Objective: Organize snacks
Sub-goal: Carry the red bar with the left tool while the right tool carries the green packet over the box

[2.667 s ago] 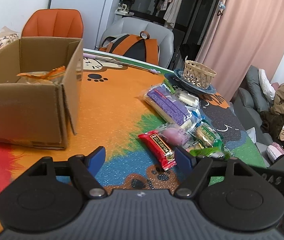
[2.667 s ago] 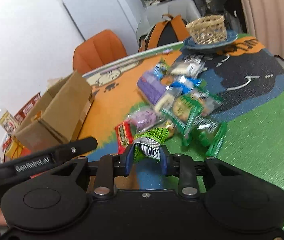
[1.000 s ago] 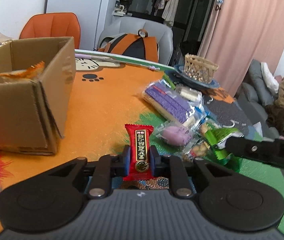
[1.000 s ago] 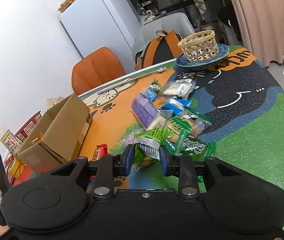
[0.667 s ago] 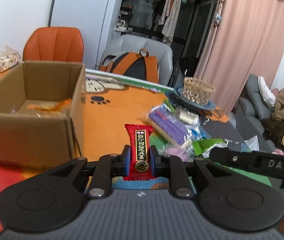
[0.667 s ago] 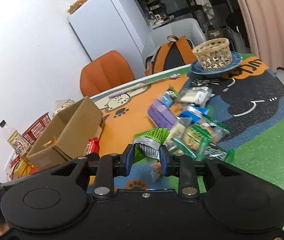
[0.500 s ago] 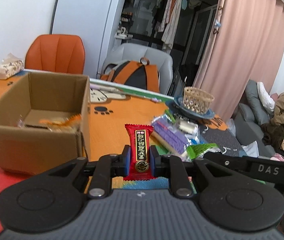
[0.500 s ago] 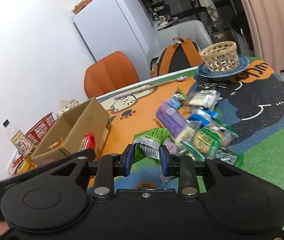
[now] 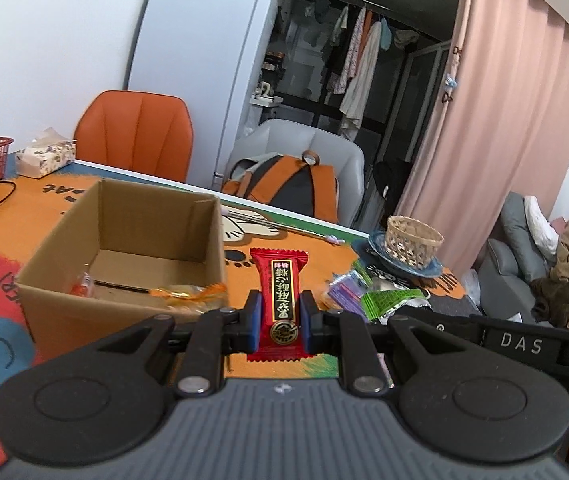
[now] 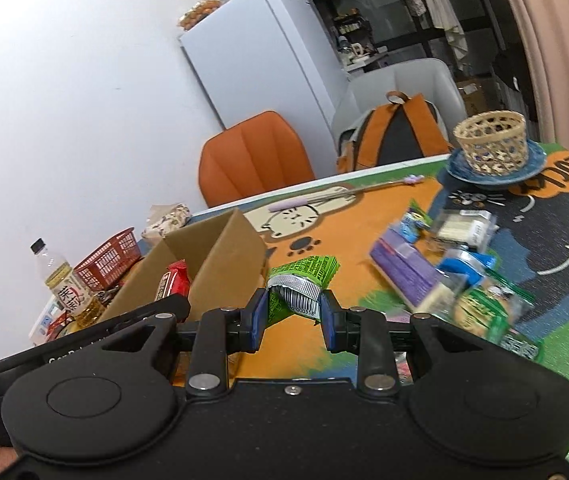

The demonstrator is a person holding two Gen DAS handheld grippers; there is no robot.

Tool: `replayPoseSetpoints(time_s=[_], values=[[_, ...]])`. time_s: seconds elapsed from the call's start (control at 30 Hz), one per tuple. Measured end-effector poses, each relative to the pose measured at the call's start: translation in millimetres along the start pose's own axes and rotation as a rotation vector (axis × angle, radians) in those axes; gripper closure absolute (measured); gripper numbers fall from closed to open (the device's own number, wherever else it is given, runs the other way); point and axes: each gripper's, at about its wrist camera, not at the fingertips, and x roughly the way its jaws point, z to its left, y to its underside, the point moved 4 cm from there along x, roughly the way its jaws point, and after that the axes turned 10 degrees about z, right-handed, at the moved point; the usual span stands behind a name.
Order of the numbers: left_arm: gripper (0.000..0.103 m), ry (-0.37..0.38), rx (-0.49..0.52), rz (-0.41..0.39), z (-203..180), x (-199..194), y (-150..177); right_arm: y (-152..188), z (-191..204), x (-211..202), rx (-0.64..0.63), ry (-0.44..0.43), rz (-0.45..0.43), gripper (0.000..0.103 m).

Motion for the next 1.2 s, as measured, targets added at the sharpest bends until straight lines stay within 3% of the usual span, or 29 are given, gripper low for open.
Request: replayPoseSetpoints(time_s=[1.2], values=[[0.085,-0.088,-0.158,-0.024,106.3,18.9,-36.4,-25.4,86.3,77.0,-0.109,-0.093,0.057,0.074]])
